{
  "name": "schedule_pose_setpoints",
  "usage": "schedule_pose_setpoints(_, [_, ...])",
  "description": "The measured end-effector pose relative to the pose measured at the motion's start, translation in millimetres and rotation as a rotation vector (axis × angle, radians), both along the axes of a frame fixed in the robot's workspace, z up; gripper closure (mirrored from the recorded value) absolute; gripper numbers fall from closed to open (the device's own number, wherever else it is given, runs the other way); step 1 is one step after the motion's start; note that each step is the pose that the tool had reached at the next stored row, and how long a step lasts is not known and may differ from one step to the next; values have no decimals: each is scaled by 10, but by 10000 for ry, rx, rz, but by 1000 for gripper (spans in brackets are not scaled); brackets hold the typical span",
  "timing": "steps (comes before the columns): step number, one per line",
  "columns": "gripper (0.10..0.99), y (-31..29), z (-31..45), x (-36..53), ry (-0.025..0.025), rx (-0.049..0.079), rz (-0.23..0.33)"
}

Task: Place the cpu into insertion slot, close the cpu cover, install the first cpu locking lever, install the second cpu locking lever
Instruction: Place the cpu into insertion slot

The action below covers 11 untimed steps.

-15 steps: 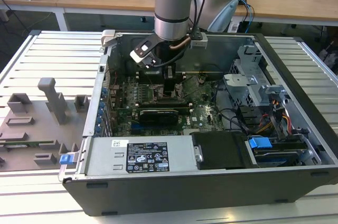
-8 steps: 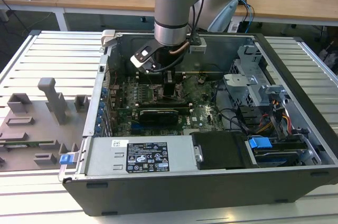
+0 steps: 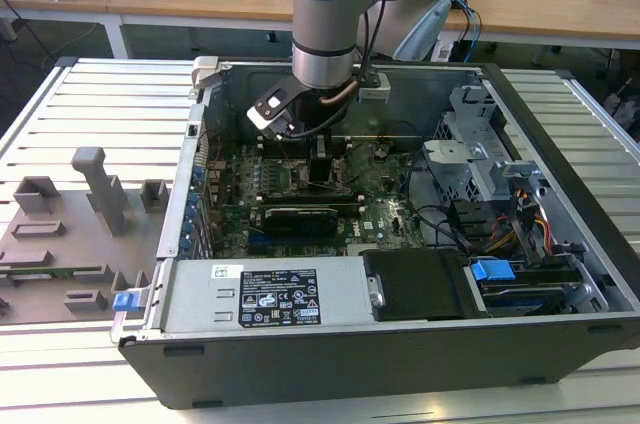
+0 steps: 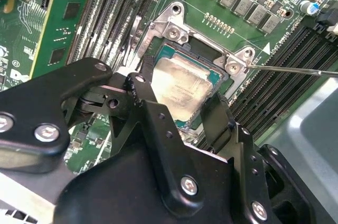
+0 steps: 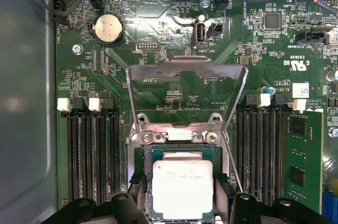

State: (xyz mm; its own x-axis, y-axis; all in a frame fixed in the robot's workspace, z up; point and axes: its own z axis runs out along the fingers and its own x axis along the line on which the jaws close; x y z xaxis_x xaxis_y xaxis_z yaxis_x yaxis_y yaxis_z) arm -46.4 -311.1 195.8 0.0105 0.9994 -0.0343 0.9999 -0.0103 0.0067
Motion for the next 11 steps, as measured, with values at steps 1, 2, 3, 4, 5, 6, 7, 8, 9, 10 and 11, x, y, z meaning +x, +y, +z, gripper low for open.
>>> schedule_pose_setpoints(1, [463,1,-2,0,1,0,0])
schedule_pose_setpoints(2, [463,2,-3,-1,0,1,0])
schedule_pose_setpoints(3, [463,3,-3,-1,-1,1,0])
schedule_pose_setpoints(4, [463,5,-3,0,-1,1,0])
schedule_pose_setpoints(5, [463,11,-4,-1,0,0,-1])
schedule_pose_setpoints(6, [463,21,-3,-1,1,-3,0])
schedule_pose_setpoints(7, [463,28,-3,-1,2,-6,0])
schedule_pose_setpoints(8, [463,37,-5,-1,1,3,0])
schedule_pose_setpoints(9, [463,42,-4,-1,1,-3,-1])
schedule_pose_setpoints(10, [463,45,-4,-1,1,-2,1])
schedule_pose_setpoints(11, [463,45,-5,-2,-3,-5,1])
